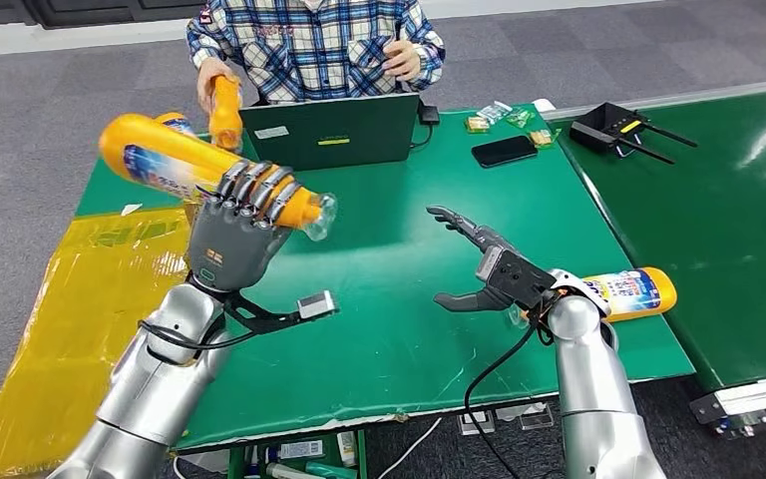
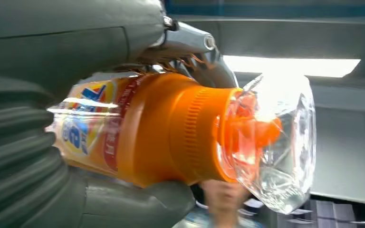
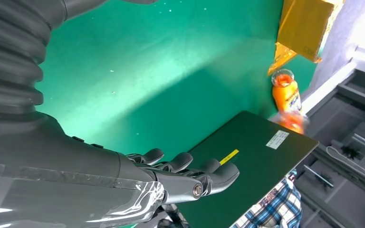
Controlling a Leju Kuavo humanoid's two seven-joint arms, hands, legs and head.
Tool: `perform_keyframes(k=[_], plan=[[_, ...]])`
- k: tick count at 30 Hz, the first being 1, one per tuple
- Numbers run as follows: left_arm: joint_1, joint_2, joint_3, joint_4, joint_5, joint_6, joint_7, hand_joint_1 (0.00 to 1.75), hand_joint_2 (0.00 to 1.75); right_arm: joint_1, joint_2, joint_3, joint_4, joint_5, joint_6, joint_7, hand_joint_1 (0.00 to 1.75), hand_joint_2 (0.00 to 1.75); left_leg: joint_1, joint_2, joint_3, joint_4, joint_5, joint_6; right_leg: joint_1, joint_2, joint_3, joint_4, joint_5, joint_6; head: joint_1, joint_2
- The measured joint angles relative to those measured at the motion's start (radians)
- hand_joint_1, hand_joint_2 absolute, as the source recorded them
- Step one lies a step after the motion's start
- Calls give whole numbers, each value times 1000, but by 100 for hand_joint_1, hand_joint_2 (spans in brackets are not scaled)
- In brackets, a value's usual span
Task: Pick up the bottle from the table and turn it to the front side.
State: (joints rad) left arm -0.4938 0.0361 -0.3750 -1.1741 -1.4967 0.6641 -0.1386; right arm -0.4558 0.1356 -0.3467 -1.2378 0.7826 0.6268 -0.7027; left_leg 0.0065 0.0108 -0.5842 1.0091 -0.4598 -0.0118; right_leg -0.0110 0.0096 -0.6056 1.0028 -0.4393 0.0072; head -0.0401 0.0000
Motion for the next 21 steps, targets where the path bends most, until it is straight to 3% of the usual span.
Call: perform_keyframes(k=[3,9,15,21], plan=[[-35,70,-76,8,-43,-20,213,175,175,4,1,-3,-5,0,0,0,0,175,0,1,0,0,0,0,1,1,0,0,1,-1,0,0],[-74,148,-187,45,-44,-79,315,175,175,4,6,-6,-7,2,0,0,0,175,0,1,0,0,0,0,0,1,0,0,1,-1,0,0],[-106,200,-210,192,-44,-213,280,175,175,6,10,-15,-10,7,0,0,0,175,0,2,1,0,0,-1,0,3,0,0,1,-1,0,0],[-119,256,-149,339,-44,-250,245,175,175,21,10,-18,-21,-2,0,0,0,175,1,4,0,0,0,-1,2,6,-2,1,1,-2,0,0]])
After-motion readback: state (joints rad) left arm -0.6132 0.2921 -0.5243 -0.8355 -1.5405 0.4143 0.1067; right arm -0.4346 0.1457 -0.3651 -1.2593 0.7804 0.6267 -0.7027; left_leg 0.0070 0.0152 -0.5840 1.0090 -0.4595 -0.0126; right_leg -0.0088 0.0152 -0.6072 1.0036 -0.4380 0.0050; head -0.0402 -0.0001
